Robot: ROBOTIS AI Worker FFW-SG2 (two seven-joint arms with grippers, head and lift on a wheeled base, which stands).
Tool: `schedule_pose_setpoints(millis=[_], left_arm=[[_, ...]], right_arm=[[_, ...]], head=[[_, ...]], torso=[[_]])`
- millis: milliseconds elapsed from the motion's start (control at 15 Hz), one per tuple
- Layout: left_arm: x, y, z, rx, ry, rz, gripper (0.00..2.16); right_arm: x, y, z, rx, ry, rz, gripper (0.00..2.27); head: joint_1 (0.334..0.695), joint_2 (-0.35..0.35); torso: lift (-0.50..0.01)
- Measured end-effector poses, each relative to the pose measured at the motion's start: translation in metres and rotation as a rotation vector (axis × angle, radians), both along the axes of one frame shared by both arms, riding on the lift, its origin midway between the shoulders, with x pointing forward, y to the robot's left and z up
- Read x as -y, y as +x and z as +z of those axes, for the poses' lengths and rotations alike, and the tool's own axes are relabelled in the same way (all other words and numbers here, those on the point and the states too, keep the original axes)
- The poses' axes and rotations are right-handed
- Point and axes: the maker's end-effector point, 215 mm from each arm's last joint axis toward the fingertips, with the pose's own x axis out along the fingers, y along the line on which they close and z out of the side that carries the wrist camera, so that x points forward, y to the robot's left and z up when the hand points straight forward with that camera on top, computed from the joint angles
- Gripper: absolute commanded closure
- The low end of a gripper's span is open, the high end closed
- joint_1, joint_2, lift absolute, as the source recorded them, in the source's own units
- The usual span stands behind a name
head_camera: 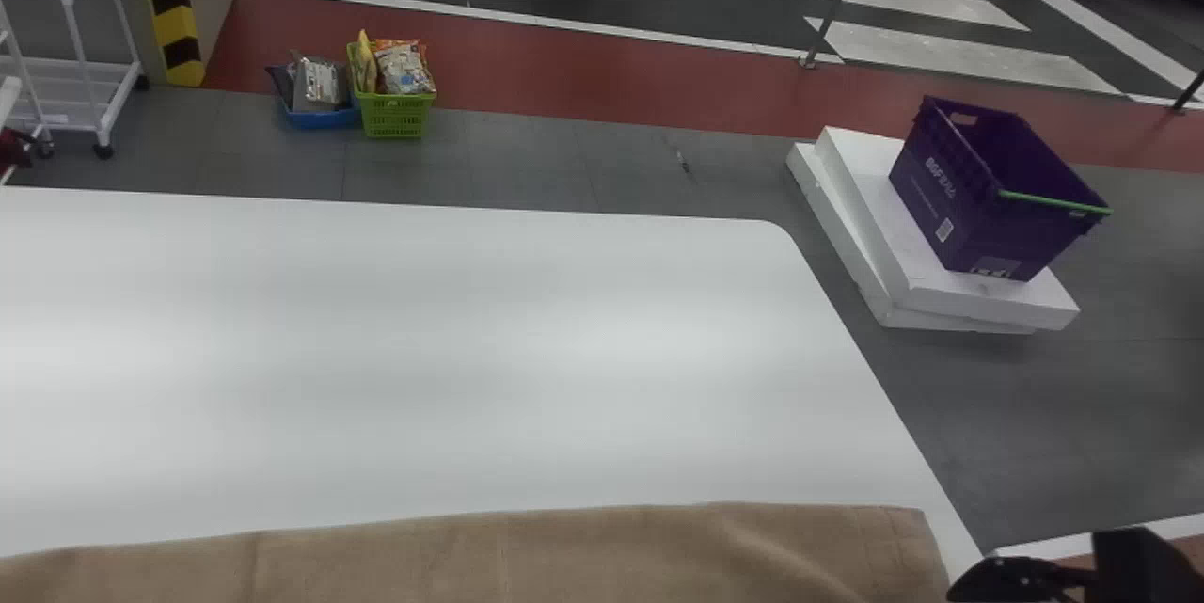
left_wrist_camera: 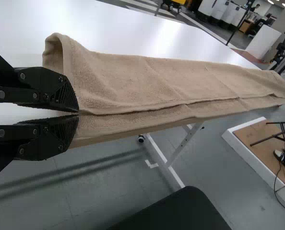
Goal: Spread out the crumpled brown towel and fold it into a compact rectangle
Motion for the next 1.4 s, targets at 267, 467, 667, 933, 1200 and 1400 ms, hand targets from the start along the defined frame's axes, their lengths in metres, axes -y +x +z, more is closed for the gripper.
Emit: schedule_pose_setpoints(millis=[267, 467, 667, 933, 1200, 1400], left_arm=[[0.0, 0.001, 0.0, 0.002, -0.003, 0.0, 0.99], [-0.001, 0.001, 0.003, 0.008, -0.005, 0.005, 0.99], [0.0, 0.004, 0.006, 0.021, -0.016, 0.012, 0.99], [0.006, 0.006, 0.008, 0.036, -0.03, 0.012, 0.65], [0.008, 0.007, 0.011, 0.045, -0.038, 0.014, 0.66], [0.012, 0.006, 0.009, 0.036, -0.036, 0.004, 0.72]], right_arm=[[0.019, 0.037, 0.004, 0.028, 0.181, -0.231, 0.4], [0.018, 0.044, 0.001, 0.032, 0.205, -0.245, 0.39], [0.018, 0.045, 0.001, 0.037, 0.21, -0.243, 0.39], [0.017, 0.042, -0.002, 0.033, 0.211, -0.242, 0.39], [0.019, 0.041, -0.002, 0.033, 0.208, -0.243, 0.39], [0.019, 0.041, -0.001, 0.036, 0.207, -0.24, 0.39]], head=[[0.695, -0.304], [0.695, -0.297], [0.695, -0.293], [0.695, -0.304], [0.695, -0.313], [0.695, -0.324]], torso=[[-0.127], [-0.127], [-0.127], [-0.127], [-0.127], [-0.127]])
